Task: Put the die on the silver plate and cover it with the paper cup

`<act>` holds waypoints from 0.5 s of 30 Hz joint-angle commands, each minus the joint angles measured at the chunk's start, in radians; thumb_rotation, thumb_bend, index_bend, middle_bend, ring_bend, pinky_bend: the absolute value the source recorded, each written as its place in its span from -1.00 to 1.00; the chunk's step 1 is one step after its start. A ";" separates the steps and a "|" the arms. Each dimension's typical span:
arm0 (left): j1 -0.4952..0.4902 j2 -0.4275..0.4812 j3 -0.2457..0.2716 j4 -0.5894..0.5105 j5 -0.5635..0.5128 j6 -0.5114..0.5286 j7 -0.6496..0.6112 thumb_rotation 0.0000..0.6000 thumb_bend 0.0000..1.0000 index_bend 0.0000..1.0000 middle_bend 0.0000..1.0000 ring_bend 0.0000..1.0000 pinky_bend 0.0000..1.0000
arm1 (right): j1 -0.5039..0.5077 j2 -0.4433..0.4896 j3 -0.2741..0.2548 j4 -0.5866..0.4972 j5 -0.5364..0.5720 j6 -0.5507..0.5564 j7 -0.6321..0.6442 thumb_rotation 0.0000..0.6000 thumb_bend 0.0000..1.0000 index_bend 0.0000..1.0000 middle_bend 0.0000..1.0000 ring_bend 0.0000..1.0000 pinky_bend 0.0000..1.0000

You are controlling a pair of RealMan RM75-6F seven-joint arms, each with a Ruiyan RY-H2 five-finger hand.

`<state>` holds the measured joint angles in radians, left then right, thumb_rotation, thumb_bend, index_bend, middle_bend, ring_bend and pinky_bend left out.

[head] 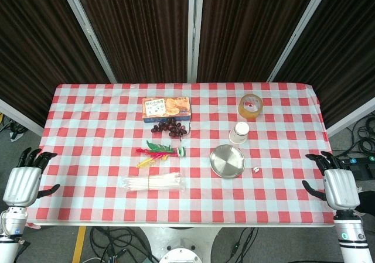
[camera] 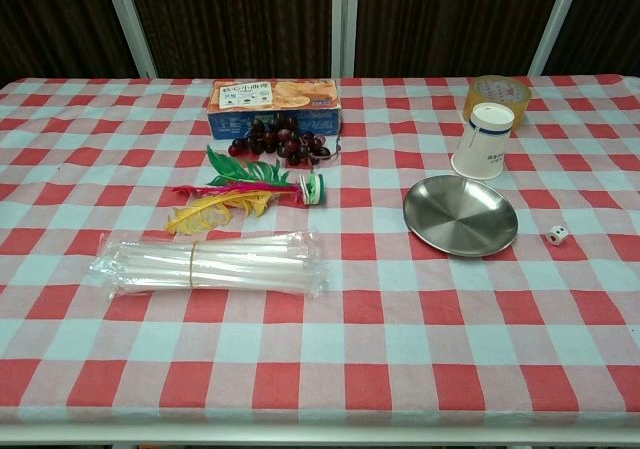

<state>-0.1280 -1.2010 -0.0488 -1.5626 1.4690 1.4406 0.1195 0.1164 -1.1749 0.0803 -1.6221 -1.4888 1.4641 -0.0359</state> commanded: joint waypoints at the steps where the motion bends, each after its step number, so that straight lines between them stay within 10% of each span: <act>1: -0.001 -0.001 0.000 0.000 -0.001 -0.001 -0.002 1.00 -0.94 -0.53 -0.55 -0.76 -0.85 | -0.006 0.008 -0.008 -0.010 -0.001 -0.003 0.017 1.00 -0.74 -0.46 -0.36 -0.67 -0.49; 15: 0.002 -0.007 0.004 0.013 0.018 0.016 -0.015 1.00 -0.94 -0.53 -0.55 -0.76 -0.85 | 0.011 -0.002 -0.023 -0.046 -0.027 -0.039 0.012 1.00 -0.73 -0.46 -0.20 -0.46 -0.38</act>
<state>-0.1257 -1.2080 -0.0446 -1.5497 1.4863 1.4562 0.1046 0.1092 -1.1638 0.0553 -1.6581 -1.5196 1.4533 -0.0043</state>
